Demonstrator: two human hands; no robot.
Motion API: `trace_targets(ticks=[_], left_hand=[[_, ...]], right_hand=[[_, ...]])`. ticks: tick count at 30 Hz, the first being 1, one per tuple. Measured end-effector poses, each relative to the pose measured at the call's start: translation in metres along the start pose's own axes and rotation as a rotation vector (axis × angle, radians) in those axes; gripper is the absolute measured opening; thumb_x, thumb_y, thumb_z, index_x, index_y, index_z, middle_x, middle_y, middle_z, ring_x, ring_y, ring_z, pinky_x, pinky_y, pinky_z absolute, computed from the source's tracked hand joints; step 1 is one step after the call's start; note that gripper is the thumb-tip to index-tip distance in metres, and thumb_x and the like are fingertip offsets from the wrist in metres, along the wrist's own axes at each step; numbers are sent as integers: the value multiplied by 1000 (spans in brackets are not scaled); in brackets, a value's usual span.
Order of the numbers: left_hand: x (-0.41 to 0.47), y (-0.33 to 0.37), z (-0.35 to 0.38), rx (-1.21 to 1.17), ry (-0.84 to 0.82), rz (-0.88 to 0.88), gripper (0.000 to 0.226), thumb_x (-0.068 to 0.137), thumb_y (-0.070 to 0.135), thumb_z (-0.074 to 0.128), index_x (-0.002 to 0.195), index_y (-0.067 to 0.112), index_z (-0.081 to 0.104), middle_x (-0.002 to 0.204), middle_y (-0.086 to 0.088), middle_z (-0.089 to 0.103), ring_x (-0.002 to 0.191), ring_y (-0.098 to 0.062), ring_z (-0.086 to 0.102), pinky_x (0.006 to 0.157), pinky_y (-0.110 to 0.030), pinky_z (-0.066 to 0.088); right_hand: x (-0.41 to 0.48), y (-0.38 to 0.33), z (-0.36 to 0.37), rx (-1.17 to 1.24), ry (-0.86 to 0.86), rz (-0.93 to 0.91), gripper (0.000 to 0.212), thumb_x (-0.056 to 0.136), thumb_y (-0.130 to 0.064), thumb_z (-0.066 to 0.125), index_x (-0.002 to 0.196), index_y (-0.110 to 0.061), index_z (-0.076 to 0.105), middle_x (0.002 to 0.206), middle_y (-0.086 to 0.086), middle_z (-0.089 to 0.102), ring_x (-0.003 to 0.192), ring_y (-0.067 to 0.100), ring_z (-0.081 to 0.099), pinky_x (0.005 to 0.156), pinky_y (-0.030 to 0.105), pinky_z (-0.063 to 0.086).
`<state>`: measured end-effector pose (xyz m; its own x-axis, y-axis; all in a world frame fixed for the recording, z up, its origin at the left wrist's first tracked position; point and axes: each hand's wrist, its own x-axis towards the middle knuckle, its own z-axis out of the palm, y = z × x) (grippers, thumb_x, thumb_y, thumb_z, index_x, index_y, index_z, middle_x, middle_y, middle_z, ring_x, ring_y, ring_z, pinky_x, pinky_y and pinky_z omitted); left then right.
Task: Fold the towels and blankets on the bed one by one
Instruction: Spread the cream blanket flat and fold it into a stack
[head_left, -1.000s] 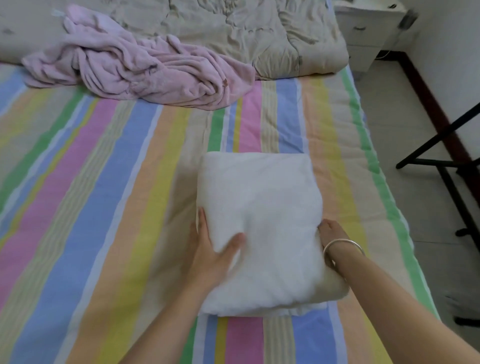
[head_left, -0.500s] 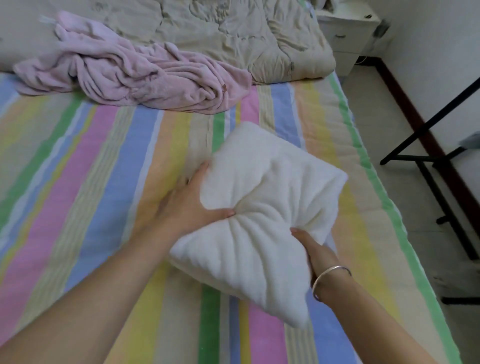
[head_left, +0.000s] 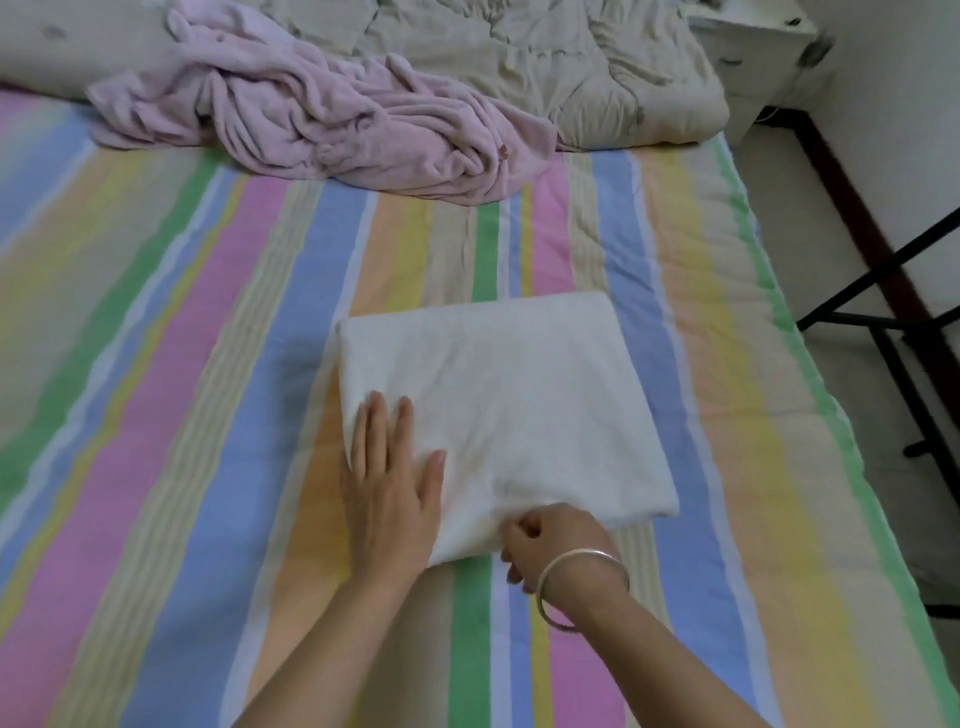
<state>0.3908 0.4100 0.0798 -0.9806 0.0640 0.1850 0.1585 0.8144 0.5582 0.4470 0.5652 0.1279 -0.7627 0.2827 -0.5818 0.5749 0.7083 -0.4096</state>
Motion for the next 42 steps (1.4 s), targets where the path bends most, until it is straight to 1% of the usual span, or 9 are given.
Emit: trace_targets(ticks=[3,5,8,11,15,19,26,36,42], left_hand=[[8,0,0,-245,120,-335,75,89,46,54,150,9,30,158,-13,24,146,-26,21,119,-39,19],[20,-6,-1,-424,59,-626,93,73,47,76,147,11,32,149,-12,39,136,-27,38,111,-39,32],[31,-15,-7,-661,-98,-905,105,49,58,86,137,18,44,131,0,58,111,-20,58,92,-33,47],[26,-13,-12,-644,-164,-990,101,52,61,85,135,17,49,124,2,60,106,-20,60,88,-31,47],[11,7,-21,-686,-112,-1047,86,60,56,84,127,10,56,119,-4,64,99,-22,62,81,-29,47],[-14,32,-35,-758,-29,-1010,60,66,47,85,112,20,58,102,1,62,86,-16,60,73,-24,45],[-84,8,-89,-760,274,-1108,50,70,42,83,106,23,55,91,10,59,88,-14,56,72,-26,43],[-252,-107,-219,-809,799,-1394,67,71,44,82,125,11,60,109,-2,63,98,-20,60,90,-31,48],[-381,-179,-287,-862,944,-1531,72,68,50,82,125,13,60,117,-6,64,103,-27,61,94,-41,50]], right_hand=[[-2,-12,-31,-124,608,-497,21,89,-33,49,73,-23,60,77,-5,64,77,23,58,66,35,47],[25,-10,-39,-192,772,-568,35,87,-40,47,109,-20,64,119,4,62,114,28,54,92,43,44],[78,19,-61,-224,513,-84,84,86,-67,39,151,-17,23,158,13,20,146,35,16,117,52,14],[102,42,-71,112,189,185,122,62,-82,59,153,-24,0,156,11,22,140,35,28,115,53,20],[98,50,-60,315,92,196,123,64,-66,75,153,-22,1,149,12,36,132,36,41,107,46,34],[85,52,-59,306,157,192,109,62,-62,79,143,-13,25,134,14,51,120,37,51,92,43,42],[14,-4,-26,-19,128,-110,82,63,-65,72,120,-14,42,107,12,64,99,35,60,76,38,45],[-120,-164,129,-301,-75,-634,77,67,-68,69,119,-19,40,102,8,64,97,32,61,76,37,43],[-223,-208,247,-331,-299,-802,73,77,-59,66,128,-16,35,111,10,61,104,34,58,78,38,41]])
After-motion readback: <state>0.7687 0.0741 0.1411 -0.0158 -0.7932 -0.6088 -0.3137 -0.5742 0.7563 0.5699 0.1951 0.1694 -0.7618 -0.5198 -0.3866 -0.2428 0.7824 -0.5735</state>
